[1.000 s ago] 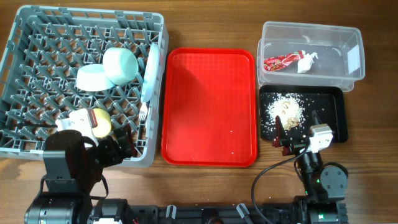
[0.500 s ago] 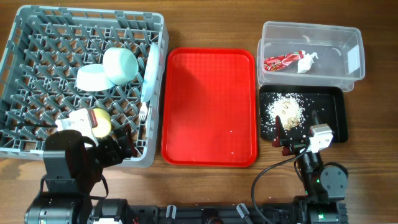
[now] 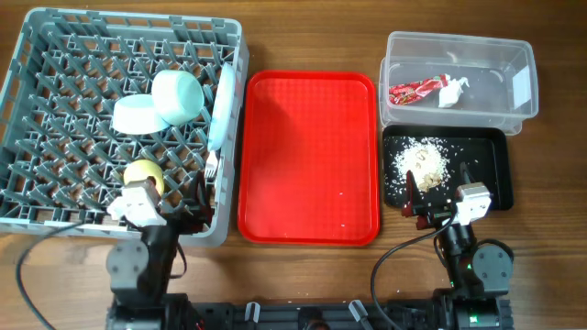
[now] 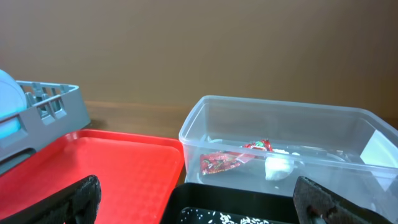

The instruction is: Sort waste into correct bins and load items into the dishwasher rack

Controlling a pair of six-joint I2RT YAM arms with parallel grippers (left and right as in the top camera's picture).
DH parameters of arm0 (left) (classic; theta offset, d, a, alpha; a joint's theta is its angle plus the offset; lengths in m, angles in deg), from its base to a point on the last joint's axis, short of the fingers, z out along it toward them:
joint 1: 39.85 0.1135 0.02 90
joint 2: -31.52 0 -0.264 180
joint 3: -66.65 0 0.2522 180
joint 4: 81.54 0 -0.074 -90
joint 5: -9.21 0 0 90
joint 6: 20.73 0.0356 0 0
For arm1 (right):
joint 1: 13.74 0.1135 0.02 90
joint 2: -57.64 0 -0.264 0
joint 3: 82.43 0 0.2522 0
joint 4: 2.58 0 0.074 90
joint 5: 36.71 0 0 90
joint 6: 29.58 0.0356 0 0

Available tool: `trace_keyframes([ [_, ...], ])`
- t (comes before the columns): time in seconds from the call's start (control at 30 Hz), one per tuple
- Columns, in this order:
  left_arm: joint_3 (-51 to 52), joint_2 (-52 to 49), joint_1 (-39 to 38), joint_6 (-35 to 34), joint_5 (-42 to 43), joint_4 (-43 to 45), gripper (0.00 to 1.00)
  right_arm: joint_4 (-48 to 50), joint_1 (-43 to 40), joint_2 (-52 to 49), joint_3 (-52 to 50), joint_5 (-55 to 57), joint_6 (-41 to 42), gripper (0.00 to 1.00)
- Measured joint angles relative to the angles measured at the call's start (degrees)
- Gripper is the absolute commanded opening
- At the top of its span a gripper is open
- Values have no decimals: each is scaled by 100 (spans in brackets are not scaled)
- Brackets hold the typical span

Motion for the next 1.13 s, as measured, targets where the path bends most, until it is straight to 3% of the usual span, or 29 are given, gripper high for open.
trace_keyframes([
  [0.13,778,625,26,2,-70,1296,100,-2,0,7,0,0,2,100],
  [0.23,960,651,61,2,-111,772,100,-2,0,7,0,0,2,100],
  [1.13,970,647,66,2,-136,785,100,-2,0,7,0,0,2,100],
])
